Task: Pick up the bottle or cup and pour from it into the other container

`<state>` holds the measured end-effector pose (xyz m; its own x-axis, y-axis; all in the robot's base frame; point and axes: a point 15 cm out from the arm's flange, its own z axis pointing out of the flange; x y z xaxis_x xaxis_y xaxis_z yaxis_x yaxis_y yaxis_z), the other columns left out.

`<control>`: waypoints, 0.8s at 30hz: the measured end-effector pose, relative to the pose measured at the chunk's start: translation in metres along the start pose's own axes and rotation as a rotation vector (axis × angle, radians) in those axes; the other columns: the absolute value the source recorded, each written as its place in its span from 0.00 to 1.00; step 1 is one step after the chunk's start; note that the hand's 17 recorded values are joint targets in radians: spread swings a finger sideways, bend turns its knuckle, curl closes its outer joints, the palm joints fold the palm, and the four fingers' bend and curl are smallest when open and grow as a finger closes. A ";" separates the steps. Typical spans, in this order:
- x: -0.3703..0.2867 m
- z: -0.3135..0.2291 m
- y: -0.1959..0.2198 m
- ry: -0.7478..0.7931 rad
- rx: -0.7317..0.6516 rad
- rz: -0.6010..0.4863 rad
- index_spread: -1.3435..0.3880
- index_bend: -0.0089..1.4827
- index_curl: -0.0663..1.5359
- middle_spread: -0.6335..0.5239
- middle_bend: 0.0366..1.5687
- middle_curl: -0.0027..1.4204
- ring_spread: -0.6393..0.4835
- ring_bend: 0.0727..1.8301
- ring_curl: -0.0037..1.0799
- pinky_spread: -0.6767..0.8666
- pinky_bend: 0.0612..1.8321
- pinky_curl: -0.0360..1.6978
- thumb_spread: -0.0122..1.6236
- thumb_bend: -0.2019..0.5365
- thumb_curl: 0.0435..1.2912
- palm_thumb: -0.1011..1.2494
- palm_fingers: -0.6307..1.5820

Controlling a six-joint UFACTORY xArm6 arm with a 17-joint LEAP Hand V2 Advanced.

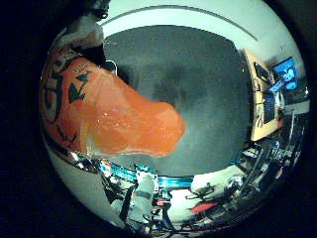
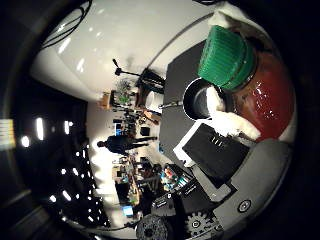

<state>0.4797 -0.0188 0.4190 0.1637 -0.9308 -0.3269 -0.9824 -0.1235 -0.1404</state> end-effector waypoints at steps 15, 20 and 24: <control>-0.067 0.055 -0.020 0.434 -0.183 -0.166 0.60 0.74 0.75 0.33 0.78 0.81 0.32 0.73 0.89 0.29 0.70 0.57 0.12 0.25 0.74 0.95 0.72; -0.076 0.074 -0.024 0.558 -0.222 -0.207 0.60 0.74 0.75 0.32 0.77 0.82 0.32 0.72 0.89 0.29 0.70 0.58 0.12 0.25 0.74 0.95 0.73; -0.081 0.086 -0.030 0.665 -0.240 -0.248 0.60 0.73 0.75 0.33 0.76 0.82 0.32 0.71 0.89 0.29 0.69 0.58 0.11 0.25 0.74 0.94 0.74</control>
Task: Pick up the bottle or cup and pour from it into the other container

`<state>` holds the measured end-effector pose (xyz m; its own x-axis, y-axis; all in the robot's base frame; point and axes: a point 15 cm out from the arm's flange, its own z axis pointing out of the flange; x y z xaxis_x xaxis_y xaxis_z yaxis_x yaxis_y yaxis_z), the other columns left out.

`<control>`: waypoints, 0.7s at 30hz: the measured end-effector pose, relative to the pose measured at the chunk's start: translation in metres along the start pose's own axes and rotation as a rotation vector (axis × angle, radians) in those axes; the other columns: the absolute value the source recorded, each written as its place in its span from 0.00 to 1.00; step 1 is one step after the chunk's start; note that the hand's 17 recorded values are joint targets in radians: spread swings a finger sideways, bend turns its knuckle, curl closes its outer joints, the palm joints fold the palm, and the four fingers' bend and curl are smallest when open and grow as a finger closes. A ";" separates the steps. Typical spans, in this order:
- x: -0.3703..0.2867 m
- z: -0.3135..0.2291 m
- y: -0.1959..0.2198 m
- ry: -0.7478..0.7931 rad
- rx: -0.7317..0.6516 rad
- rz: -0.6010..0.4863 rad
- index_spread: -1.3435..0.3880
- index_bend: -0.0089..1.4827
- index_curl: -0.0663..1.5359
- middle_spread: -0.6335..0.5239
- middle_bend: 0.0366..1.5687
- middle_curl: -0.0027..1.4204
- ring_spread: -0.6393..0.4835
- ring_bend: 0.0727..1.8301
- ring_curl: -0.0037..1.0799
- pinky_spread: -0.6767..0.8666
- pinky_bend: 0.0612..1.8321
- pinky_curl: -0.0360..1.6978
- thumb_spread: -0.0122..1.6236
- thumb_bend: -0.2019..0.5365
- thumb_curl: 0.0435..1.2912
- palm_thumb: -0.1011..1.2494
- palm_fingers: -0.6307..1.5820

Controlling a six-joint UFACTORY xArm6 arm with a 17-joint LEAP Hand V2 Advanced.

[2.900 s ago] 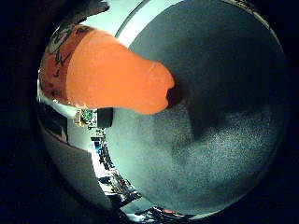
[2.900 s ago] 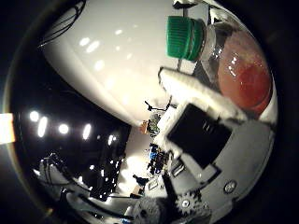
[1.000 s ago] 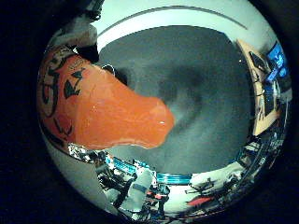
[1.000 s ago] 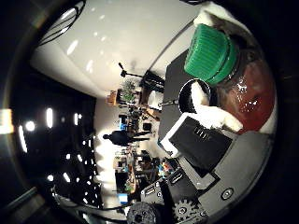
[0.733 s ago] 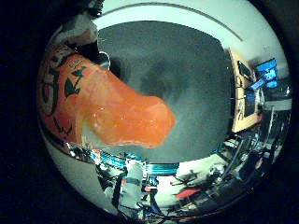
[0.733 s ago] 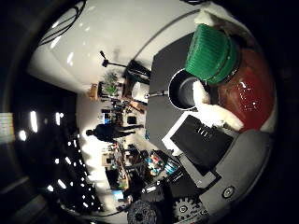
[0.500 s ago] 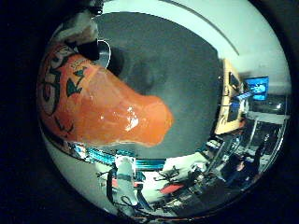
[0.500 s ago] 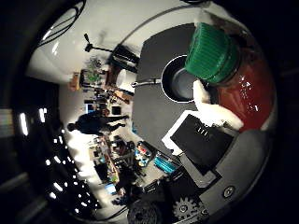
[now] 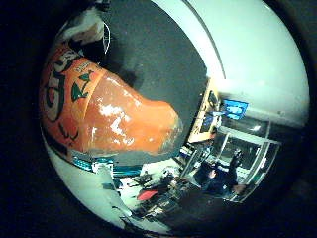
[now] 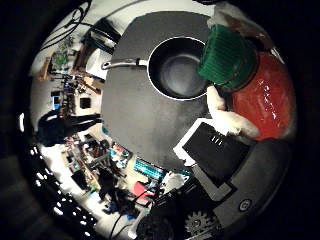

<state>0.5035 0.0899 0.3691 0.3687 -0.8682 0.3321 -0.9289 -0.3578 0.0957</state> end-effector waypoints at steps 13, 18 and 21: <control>-0.003 0.001 -0.016 0.299 -0.043 -0.098 0.60 0.71 0.75 0.33 0.75 0.82 0.32 0.69 0.90 0.29 0.67 0.59 0.11 0.25 0.73 0.94 0.75; 0.004 -0.003 -0.022 0.446 -0.070 -0.135 0.60 0.70 0.75 0.33 0.74 0.82 0.31 0.69 0.91 0.28 0.66 0.59 0.11 0.25 0.73 0.94 0.75; 0.008 -0.003 -0.024 0.528 -0.099 -0.153 0.60 0.69 0.75 0.33 0.73 0.83 0.31 0.68 0.91 0.28 0.66 0.59 0.12 0.25 0.72 0.93 0.76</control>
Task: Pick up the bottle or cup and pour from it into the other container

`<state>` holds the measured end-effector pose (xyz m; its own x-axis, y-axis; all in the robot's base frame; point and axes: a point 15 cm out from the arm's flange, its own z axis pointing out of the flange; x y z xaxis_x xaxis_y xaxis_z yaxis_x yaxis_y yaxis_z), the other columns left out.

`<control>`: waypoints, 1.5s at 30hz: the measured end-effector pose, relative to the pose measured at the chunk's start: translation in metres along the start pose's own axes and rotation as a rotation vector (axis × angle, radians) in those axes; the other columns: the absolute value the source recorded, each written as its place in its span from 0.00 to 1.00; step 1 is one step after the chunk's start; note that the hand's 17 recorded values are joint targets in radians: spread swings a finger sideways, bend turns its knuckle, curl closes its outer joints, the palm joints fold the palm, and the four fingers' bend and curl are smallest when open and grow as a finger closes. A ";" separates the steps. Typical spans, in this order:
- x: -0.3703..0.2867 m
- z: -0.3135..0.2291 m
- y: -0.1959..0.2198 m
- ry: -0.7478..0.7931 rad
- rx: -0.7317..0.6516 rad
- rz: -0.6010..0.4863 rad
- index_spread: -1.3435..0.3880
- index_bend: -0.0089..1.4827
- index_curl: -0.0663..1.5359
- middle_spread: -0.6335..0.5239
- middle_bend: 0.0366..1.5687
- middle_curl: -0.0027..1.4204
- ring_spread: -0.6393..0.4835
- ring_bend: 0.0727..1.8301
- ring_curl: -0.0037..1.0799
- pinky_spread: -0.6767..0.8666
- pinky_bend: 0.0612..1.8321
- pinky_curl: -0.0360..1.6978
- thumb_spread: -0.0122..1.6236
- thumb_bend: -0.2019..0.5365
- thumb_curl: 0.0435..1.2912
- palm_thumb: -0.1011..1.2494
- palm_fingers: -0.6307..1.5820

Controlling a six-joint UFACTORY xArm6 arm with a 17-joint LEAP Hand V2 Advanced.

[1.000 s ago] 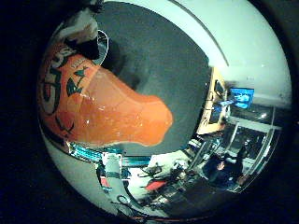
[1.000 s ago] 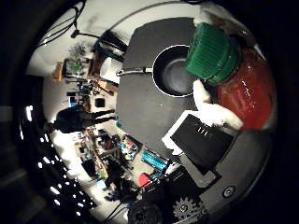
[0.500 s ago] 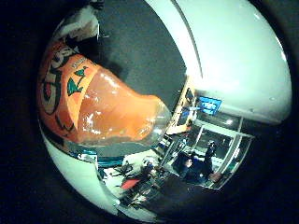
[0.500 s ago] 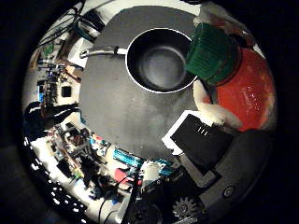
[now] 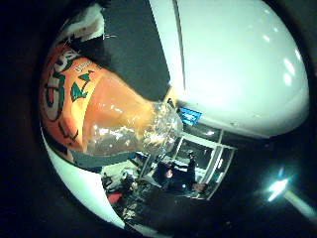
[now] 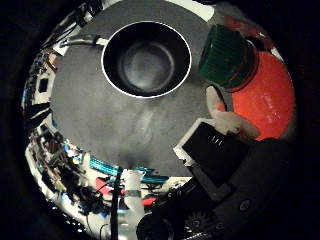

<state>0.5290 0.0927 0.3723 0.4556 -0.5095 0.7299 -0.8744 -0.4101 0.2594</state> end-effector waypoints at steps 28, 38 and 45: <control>0.010 -0.016 0.002 0.050 0.029 0.003 0.60 0.68 0.76 0.33 0.72 0.84 0.31 0.67 0.92 0.27 0.65 0.60 0.13 0.25 0.73 0.92 0.77; -0.023 -0.068 0.018 -0.337 0.212 0.067 0.60 0.68 0.76 0.33 0.72 0.84 0.31 0.67 0.91 0.27 0.65 0.59 0.13 0.24 0.73 0.92 0.77; -0.058 -0.121 0.023 -0.674 0.326 0.088 0.60 0.68 0.76 0.33 0.72 0.83 0.31 0.67 0.91 0.27 0.65 0.59 0.12 0.25 0.73 0.92 0.77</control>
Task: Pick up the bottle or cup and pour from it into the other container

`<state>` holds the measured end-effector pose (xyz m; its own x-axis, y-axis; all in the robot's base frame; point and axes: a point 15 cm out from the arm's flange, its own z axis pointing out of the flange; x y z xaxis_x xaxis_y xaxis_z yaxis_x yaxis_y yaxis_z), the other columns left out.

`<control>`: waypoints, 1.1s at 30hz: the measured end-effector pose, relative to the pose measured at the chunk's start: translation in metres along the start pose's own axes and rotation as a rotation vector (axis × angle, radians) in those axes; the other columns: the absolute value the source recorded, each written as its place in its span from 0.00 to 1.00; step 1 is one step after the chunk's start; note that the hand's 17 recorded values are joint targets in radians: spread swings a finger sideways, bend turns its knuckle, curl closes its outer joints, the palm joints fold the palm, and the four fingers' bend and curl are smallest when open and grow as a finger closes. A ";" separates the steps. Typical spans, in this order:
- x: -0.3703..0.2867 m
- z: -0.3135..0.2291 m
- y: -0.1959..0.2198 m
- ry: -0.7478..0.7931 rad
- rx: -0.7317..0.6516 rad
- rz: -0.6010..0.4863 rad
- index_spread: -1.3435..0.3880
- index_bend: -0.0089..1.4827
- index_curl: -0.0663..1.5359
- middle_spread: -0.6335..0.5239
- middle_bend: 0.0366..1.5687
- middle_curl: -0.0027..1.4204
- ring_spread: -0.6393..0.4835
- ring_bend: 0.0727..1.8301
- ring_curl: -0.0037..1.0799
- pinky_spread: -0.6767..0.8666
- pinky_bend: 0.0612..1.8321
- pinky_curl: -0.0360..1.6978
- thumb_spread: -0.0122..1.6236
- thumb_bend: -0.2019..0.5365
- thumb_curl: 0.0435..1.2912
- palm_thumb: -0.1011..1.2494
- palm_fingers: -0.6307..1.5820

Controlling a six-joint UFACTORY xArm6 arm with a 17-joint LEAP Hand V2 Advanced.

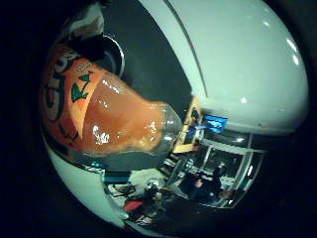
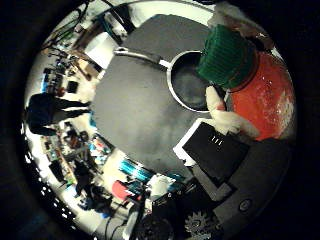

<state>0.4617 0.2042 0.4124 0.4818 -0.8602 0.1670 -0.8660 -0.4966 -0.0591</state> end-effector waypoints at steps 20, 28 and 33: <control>-0.140 -0.037 -0.033 -0.674 0.074 0.047 0.60 0.68 0.76 0.32 0.72 0.83 0.33 0.68 0.89 0.28 0.69 0.60 0.24 0.24 0.73 0.88 0.78; -0.160 0.015 -0.036 -0.632 -0.019 -0.002 0.59 0.60 0.73 0.33 0.66 0.79 0.33 0.66 0.83 0.28 0.71 0.56 0.50 0.25 0.66 0.85 0.78; -0.164 0.032 -0.035 -0.618 -0.055 -0.011 0.59 0.56 0.71 0.34 0.63 0.75 0.35 0.65 0.76 0.26 0.67 0.51 0.53 0.24 0.59 0.82 0.79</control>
<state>0.4171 0.3588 0.3557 0.4649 -0.7712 -0.4349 -0.8581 -0.5135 -0.0068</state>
